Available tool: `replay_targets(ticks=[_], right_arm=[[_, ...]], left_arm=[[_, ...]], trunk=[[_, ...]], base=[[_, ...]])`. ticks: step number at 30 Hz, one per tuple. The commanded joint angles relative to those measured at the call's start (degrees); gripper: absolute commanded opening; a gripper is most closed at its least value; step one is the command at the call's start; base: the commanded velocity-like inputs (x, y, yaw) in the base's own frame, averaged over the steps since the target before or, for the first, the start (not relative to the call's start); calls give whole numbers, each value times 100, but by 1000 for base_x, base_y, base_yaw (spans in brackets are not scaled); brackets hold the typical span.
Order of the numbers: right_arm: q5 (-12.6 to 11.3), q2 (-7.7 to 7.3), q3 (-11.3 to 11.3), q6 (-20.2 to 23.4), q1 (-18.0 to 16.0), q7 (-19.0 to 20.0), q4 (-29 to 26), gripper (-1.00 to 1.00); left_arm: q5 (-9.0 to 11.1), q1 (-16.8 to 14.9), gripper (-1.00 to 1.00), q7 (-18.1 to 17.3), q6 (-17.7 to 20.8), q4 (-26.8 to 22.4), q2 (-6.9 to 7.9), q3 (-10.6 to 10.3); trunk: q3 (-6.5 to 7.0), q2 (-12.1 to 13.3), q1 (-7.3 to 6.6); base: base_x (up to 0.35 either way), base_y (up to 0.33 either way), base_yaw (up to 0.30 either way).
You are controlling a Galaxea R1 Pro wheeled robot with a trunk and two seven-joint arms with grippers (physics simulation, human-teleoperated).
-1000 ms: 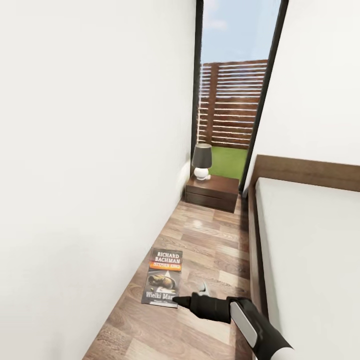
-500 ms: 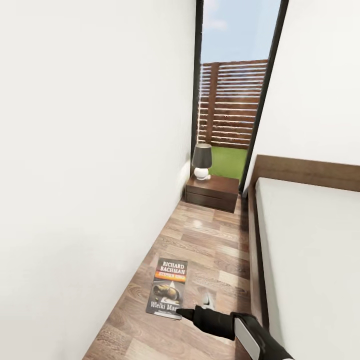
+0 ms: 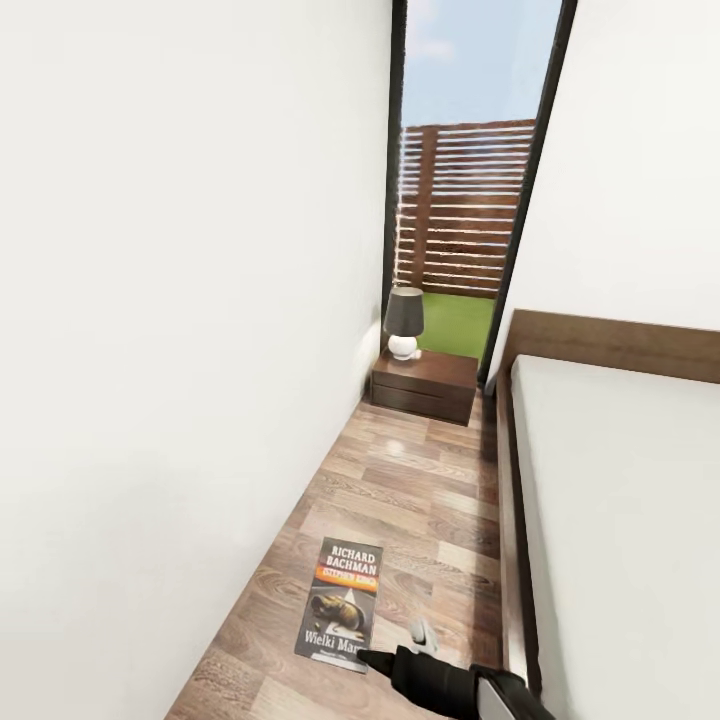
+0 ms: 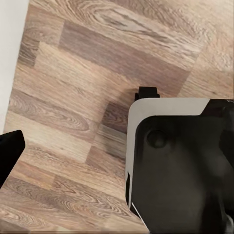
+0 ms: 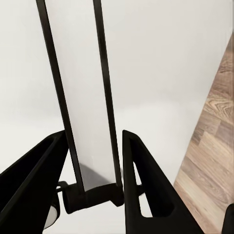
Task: In the bedroom, move the book from the bed onto either nightstand, and place the two sandals side by side next to the bed.
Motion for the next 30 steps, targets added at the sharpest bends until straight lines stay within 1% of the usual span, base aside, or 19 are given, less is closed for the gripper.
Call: replay_targets(ticks=[1, 8, 10, 14, 24, 28, 30], right_arm=[[-67, -2, 10, 48, -5, -5, -2, -100], [-57, -3, 12, -5, 72, -3, 11, -100], [-51, -4, 10, -16, 160, -5, 13, -100], [-45, -4, 3, -22, 243, -6, 14, -100], [-22, 0, 11, -50, 323, -8, 15, -100], [-16, 2, 15, -251, 335, -8, 16, -100], [-14, 4, 18, -352, 338, -5, 19, -100]], left_arm=[[35, -1, 100, 8, 36, -13, 1, -27], [37, 87, 100, 47, 71, -15, -37, -78], [40, 176, 100, 61, 72, -18, -45, -87], [42, 227, 100, 69, 59, -20, -50, -92], [44, 275, 100, 71, 7, -22, -49, -101], [43, 281, 100, 66, 1, -22, -48, -124], [40, 283, 100, 67, -2, -22, -48, -185]], trunk=[[-12, -12, 3], [-12, -12, 3], [-12, -12, 3], [-12, -12, 3], [-12, -12, 3], [-12, -12, 3], [-12, -12, 3]], base=[[0, 0, 0], [3, 0, 0], [65, 0, -13], [76, 0, -80], [29, 13, -212], [100, 126, -258], [156, 167, -266]])
